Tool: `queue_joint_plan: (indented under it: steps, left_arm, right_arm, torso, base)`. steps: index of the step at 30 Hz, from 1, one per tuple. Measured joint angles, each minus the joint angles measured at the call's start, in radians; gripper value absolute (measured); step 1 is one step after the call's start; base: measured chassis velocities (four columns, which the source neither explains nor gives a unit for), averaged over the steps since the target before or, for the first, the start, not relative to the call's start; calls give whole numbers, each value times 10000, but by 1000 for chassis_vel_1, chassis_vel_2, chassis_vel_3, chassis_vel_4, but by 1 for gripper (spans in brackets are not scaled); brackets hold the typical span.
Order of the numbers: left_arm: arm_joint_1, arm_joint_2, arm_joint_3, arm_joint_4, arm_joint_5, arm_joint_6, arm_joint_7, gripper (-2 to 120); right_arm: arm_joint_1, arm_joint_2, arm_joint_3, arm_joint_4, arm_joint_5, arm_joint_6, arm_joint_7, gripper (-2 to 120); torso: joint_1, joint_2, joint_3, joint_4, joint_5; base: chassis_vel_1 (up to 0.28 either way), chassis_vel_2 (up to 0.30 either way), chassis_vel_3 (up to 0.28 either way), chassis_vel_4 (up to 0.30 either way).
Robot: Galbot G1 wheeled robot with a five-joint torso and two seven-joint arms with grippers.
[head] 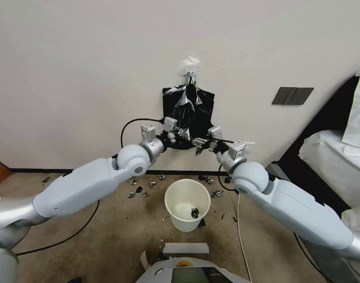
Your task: Place a trash bag onto the trash bin.
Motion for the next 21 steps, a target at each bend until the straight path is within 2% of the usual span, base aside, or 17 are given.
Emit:
queue_joint_plan:
  steps: [11, 21]
  left_arm:
    - [-15, -56, -3, 30, 9, 0, 2, 0]
    - [23, 1, -23, -29, 28, 2, 14, 0]
  right_arm:
    - [626, 173, -567, -627, 398, -112, 375, 82]
    - [949, -271, -648, -766, 585, -184, 386, 82]
  torso:
    - [0, 0, 0, 0, 0]
    - [0, 0, 0, -1, 1]
  base:
    - [0, 0, 0, 0]
    - [0, 0, 0, 0]
